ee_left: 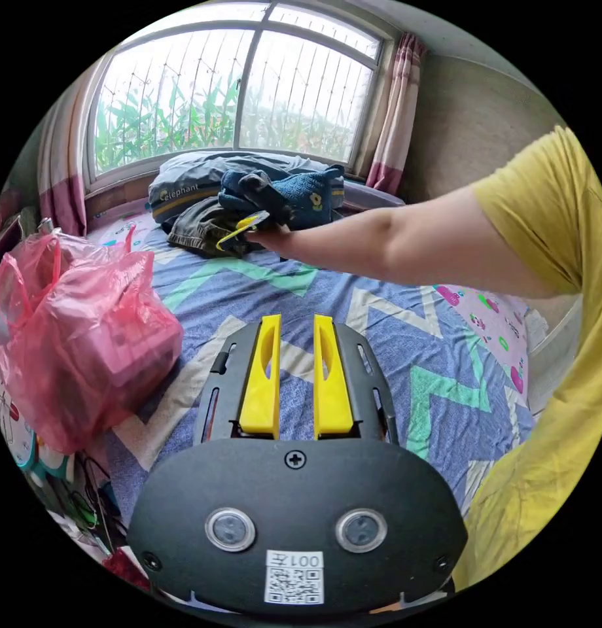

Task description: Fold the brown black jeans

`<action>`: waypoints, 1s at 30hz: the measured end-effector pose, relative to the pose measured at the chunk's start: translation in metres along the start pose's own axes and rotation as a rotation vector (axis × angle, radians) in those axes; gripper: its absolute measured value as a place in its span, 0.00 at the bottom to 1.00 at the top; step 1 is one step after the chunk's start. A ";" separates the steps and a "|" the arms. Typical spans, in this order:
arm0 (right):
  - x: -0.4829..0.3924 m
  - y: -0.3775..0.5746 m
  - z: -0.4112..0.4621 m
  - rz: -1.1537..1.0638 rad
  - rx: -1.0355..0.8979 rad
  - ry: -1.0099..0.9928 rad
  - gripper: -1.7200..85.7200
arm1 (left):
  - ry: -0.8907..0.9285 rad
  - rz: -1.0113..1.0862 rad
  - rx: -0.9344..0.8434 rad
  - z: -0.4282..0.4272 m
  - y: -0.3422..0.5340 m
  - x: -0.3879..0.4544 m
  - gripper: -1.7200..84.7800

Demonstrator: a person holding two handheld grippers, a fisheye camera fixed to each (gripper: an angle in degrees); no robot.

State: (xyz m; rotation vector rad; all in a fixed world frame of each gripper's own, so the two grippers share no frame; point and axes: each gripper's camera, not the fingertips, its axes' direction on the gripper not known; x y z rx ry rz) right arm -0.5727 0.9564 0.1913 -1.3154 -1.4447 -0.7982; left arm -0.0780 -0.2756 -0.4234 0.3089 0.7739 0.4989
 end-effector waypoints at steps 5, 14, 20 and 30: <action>0.013 -0.026 0.051 -0.014 -0.166 0.038 0.11 | 0.034 -0.059 0.003 -0.017 -0.006 -0.002 0.05; 0.102 -0.016 -0.003 0.082 -0.102 -0.329 0.03 | 0.051 -0.129 0.003 -0.042 -0.019 -0.011 0.05; 0.147 0.027 -0.077 0.043 -0.033 -0.399 0.03 | 0.080 -0.123 0.001 -0.041 -0.033 -0.001 0.05; 0.175 0.128 -0.175 0.049 -0.024 -0.547 0.02 | 0.012 0.090 -0.022 0.045 -0.129 0.010 0.11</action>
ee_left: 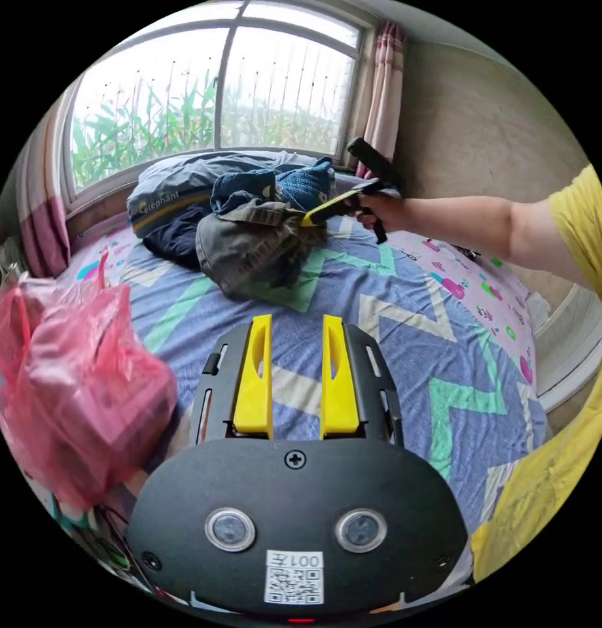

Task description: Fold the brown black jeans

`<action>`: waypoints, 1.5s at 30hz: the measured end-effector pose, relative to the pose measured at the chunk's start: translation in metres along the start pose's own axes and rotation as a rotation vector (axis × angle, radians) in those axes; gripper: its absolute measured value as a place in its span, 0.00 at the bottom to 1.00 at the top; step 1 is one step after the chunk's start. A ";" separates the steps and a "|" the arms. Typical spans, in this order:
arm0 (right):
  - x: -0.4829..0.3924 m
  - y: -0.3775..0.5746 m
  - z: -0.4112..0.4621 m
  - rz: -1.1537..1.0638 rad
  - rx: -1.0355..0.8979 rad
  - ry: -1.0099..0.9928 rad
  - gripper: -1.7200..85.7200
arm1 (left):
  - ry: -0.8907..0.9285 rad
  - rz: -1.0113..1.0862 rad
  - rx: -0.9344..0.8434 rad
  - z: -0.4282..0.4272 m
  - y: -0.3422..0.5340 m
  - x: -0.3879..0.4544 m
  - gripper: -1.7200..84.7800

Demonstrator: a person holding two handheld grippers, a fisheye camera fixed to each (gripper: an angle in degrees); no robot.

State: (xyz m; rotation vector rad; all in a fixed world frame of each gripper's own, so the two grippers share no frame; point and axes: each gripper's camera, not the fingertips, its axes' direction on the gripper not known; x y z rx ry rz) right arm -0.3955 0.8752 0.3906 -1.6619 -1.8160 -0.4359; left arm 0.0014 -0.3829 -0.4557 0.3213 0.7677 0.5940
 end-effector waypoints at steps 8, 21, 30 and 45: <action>-0.046 0.100 -0.083 0.050 0.102 -0.205 0.02 | 0.133 -0.086 0.008 0.030 -0.022 -0.006 0.15; -0.195 0.258 -0.260 0.278 0.391 -0.689 0.03 | 0.115 -0.116 -0.006 -0.035 0.043 0.088 0.11; -0.309 0.305 -0.415 0.216 0.583 -0.468 0.02 | 0.210 -0.193 0.011 -0.069 0.048 0.141 0.11; -0.402 0.446 -0.461 0.437 0.682 -0.437 0.03 | 0.276 -0.174 -0.052 -0.072 0.127 0.282 0.11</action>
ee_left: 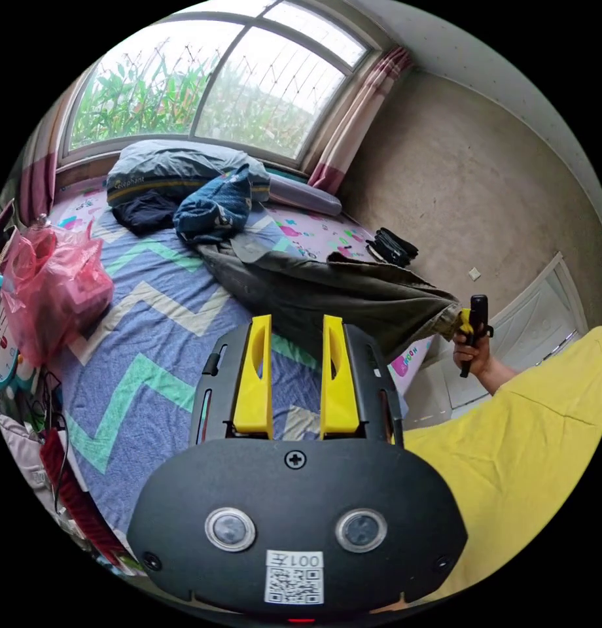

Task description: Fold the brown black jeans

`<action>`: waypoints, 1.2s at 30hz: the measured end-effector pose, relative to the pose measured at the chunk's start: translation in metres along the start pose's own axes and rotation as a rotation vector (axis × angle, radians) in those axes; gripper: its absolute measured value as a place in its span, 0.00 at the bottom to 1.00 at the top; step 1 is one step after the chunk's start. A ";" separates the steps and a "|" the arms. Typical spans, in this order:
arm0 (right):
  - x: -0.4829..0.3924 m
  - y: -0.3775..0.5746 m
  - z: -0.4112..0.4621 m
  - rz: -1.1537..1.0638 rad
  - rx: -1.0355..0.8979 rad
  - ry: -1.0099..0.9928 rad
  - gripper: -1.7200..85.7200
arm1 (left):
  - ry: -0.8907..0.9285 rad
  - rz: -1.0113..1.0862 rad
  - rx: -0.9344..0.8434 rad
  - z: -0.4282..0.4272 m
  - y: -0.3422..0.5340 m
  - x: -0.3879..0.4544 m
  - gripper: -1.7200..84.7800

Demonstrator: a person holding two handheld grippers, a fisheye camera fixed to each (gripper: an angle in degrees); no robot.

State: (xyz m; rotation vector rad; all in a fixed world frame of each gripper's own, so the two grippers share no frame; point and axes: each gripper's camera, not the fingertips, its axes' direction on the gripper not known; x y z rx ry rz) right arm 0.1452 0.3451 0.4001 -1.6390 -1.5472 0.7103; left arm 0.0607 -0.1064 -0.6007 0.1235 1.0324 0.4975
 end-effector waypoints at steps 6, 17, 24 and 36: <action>0.035 0.025 0.017 0.087 -0.016 -0.142 0.03 | -0.037 0.139 -0.144 0.095 0.012 0.028 0.13; 0.062 0.014 -0.006 0.015 -0.114 -0.247 0.03 | 0.137 -0.059 -0.229 0.216 -0.009 0.064 0.18; 0.083 0.006 -0.031 -0.082 -0.211 -0.226 0.03 | 0.286 -0.314 -0.212 0.265 -0.014 0.046 0.19; 0.105 0.006 -0.022 -0.098 -0.323 -0.334 0.03 | 0.306 -0.518 -0.293 0.316 0.008 0.044 0.23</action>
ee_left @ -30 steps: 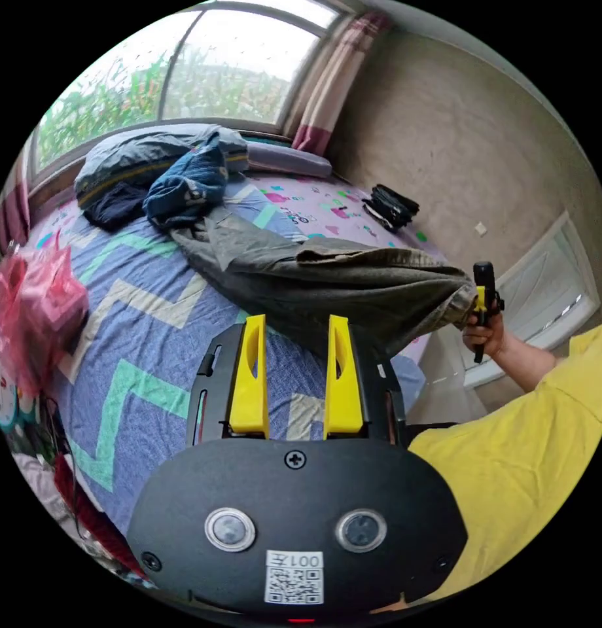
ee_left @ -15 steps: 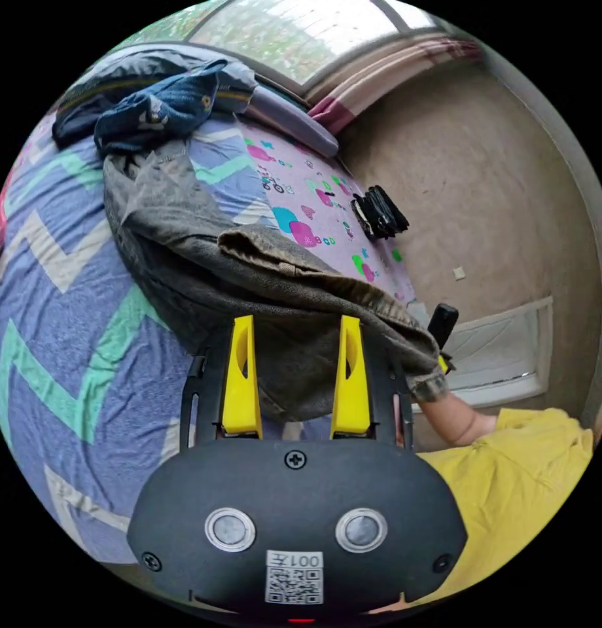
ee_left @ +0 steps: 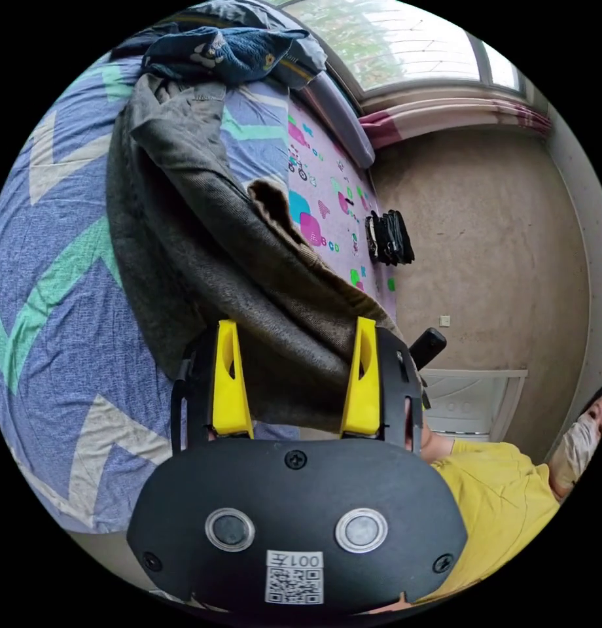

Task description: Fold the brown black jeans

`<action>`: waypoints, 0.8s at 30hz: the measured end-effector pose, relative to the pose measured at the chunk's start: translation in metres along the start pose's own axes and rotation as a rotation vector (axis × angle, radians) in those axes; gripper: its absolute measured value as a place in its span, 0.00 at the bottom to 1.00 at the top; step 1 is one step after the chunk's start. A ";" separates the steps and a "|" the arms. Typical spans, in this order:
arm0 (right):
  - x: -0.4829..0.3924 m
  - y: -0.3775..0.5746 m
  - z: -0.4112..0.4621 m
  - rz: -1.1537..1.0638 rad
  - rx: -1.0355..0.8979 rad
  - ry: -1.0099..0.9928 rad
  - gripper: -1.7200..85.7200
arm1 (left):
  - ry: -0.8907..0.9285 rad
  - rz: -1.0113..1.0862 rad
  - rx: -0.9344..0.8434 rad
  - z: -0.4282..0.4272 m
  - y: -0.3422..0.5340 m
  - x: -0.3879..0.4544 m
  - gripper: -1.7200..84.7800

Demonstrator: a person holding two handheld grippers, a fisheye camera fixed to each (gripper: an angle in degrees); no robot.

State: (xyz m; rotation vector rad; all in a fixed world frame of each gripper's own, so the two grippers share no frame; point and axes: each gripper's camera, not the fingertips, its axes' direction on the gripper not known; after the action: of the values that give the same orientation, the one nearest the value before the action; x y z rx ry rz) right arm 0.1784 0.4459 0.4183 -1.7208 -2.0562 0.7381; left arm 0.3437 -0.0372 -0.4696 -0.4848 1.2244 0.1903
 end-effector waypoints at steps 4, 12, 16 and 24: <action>0.010 0.004 0.008 0.025 -0.005 -0.025 0.03 | 0.013 0.063 -0.060 0.013 -0.001 0.005 0.12; -0.013 0.004 0.041 -0.030 -0.052 -0.044 0.03 | 0.056 0.141 0.167 -0.064 0.070 0.013 0.01; -0.043 -0.011 0.078 -0.118 -0.083 -0.110 0.03 | 0.085 0.182 0.243 -0.113 0.107 0.019 0.01; -0.114 0.002 0.169 -0.189 -0.082 -0.359 0.03 | 0.142 0.366 0.215 -0.217 0.232 0.044 0.01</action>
State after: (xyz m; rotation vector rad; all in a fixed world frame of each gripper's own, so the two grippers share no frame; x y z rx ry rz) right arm 0.1045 0.3074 0.2883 -1.4914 -2.4783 0.9703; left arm 0.0821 0.0639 -0.6249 -0.0852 1.4497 0.3351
